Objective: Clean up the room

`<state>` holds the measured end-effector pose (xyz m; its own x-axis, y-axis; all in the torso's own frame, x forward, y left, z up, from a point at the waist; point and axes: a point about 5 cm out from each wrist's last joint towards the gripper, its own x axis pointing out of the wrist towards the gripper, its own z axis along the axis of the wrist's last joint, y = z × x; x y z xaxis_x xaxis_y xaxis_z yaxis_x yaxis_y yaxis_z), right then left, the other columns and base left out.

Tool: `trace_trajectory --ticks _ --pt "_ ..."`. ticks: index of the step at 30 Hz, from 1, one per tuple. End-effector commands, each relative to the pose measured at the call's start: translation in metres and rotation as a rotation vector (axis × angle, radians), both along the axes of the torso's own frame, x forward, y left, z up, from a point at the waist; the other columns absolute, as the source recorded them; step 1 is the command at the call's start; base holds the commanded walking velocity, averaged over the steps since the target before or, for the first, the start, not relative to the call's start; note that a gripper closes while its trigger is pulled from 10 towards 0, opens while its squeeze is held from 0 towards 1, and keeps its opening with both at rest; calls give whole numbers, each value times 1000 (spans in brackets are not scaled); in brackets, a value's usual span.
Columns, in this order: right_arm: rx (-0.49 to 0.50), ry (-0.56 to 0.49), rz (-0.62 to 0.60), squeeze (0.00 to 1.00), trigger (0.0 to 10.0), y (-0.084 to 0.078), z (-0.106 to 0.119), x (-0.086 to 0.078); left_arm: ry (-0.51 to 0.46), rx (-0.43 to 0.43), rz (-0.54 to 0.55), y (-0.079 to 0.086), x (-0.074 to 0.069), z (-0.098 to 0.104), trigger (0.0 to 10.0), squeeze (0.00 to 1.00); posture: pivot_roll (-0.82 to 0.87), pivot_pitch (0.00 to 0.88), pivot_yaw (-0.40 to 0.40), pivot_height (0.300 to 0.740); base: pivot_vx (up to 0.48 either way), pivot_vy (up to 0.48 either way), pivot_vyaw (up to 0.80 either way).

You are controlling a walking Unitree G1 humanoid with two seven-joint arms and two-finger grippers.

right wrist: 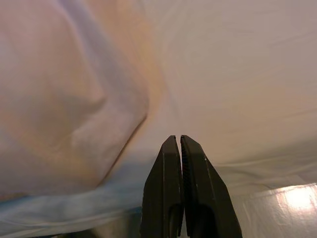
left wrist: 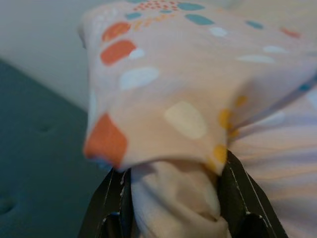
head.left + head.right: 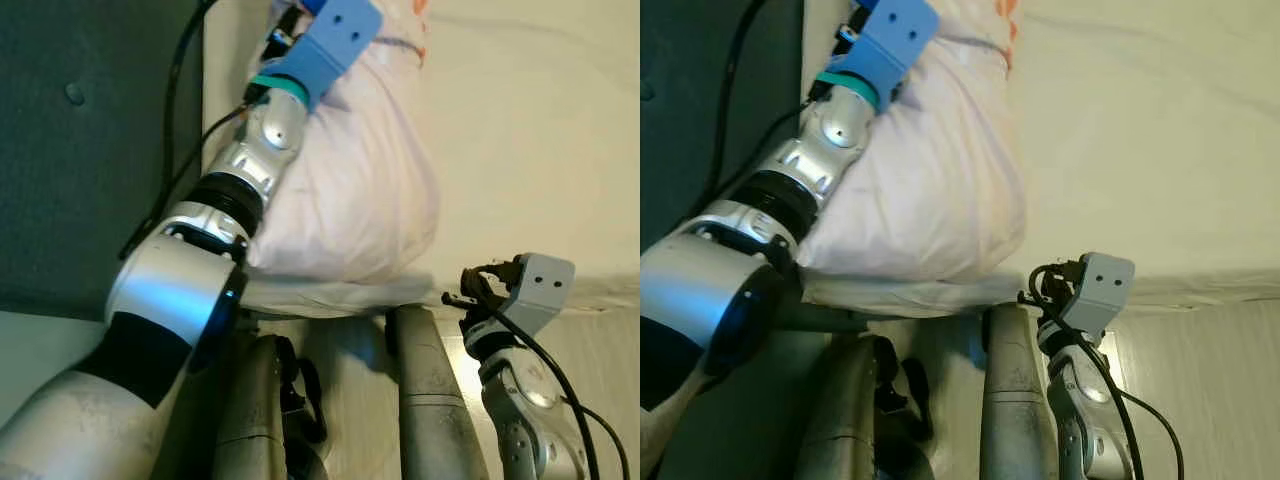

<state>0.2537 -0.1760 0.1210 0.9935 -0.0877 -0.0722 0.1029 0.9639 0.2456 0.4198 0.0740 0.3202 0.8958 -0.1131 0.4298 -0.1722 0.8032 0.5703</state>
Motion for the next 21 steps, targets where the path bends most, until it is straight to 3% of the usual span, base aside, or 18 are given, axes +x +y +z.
trace_trajectory --ticks 1,4,9,12,20,21 --pt "10 27 2 0 10000 0 -6 -5 49 11 78 18 4 -14 10000 0 -396 408 282 630 0 0 0" --pt "15 21 14 0 10000 1 -6 -2 40 18 124 31 5 -9 10000 0 -385 396 280 630 0 0 0" --pt "18 18 21 0 10000 2 -5 0 36 27 139 36 6 -8 10000 0 -383 390 277 630 0 0 0" --pt "20 7 36 0 10000 4 -3 5 -23 147 173 38 5 0 10000 0 -379 377 267 630 0 0 0" --pt "23 2 56 0 10000 5 -3 9 -98 222 224 44 3 17 10000 0 -375 365 260 630 0 0 0" --pt "22 0 65 0 10000 6 -2 11 -134 224 240 48 2 29 10000 0 -376 353 256 630 0 0 0"
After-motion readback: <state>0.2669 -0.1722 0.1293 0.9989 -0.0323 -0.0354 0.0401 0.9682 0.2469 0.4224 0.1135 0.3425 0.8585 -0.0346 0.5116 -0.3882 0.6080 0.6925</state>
